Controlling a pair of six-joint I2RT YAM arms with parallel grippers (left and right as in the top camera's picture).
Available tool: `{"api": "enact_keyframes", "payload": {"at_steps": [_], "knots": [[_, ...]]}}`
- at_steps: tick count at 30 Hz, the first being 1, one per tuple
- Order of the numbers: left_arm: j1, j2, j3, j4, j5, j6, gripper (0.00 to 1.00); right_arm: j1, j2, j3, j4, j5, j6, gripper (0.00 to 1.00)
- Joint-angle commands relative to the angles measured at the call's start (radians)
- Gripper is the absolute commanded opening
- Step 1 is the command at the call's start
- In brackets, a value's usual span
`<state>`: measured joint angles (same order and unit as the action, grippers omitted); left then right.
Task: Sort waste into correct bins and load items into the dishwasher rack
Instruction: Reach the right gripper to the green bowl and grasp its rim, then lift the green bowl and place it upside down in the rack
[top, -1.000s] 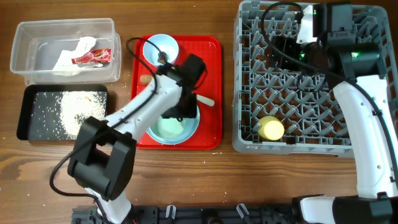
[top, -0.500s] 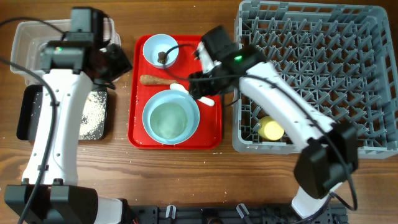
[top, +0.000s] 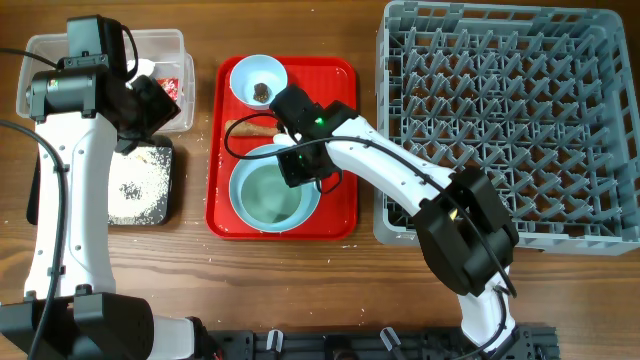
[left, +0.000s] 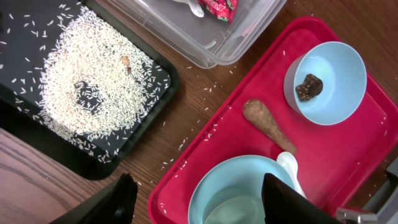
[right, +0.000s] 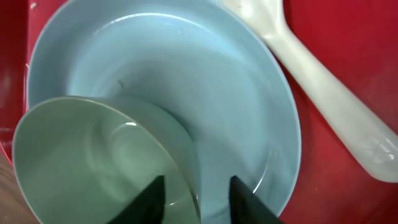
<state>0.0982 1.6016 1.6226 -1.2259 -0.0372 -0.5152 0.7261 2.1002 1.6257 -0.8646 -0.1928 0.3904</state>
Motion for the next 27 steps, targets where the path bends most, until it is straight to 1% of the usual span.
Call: {"api": "enact_keyframes", "payload": {"at_steps": [1,2,4,6,7,10,11,13,15,18,21,24,26,27], "knots": [[0.006,-0.002,0.006,-0.001,-0.021,-0.013,0.66,0.007,0.014,-0.004,0.008,0.02,0.003,0.19],[0.006,-0.002,0.006,-0.001,-0.021,-0.013,0.66,0.007,0.014,-0.004,0.01,0.021,0.002,0.16],[0.006,-0.002,0.006,-0.001,-0.021,-0.013,0.66,0.007,0.018,-0.004,0.016,0.02,0.002,0.16],[0.006,-0.002,0.006,-0.001,-0.021,-0.013,0.66,0.007,0.026,-0.006,0.016,0.02,0.002,0.24],[0.006,-0.002,0.006,-0.002,-0.021,-0.013,0.66,0.007,0.031,-0.009,0.016,0.02,0.003,0.25],[0.006,-0.002,0.006,-0.002,-0.021,-0.013,0.67,0.007,0.038,-0.017,0.018,0.02,0.003,0.25],[0.006,-0.002,0.006,-0.002,-0.021,-0.013,0.67,0.007,0.037,-0.017,0.021,0.02,0.003,0.24],[0.006,-0.002,0.006,-0.001,-0.021,-0.013,0.67,0.006,0.037,-0.017,0.023,0.02,0.006,0.18],[0.006,-0.002,0.006,-0.001,-0.021,-0.013,0.68,0.006,0.037,-0.017,0.027,0.02,0.005,0.05],[0.006,-0.002,0.006,-0.001,-0.021,-0.013,0.7,0.004,0.027,-0.016,0.023,0.02,0.005,0.04],[0.006,-0.002,0.006,-0.002,-0.02,-0.014,0.71,-0.025,-0.059,0.012,-0.012,0.044,0.0,0.04],[0.006,-0.002,0.006,-0.002,-0.021,-0.014,0.72,-0.1,-0.241,0.032,-0.018,0.146,-0.003,0.04],[0.006,-0.002,0.006,0.0,-0.021,-0.014,0.72,-0.184,-0.386,0.031,-0.025,0.319,0.008,0.04],[0.006,-0.002,0.006,0.003,-0.021,-0.014,0.72,-0.219,-0.428,0.031,-0.028,0.401,0.018,0.04]]}}
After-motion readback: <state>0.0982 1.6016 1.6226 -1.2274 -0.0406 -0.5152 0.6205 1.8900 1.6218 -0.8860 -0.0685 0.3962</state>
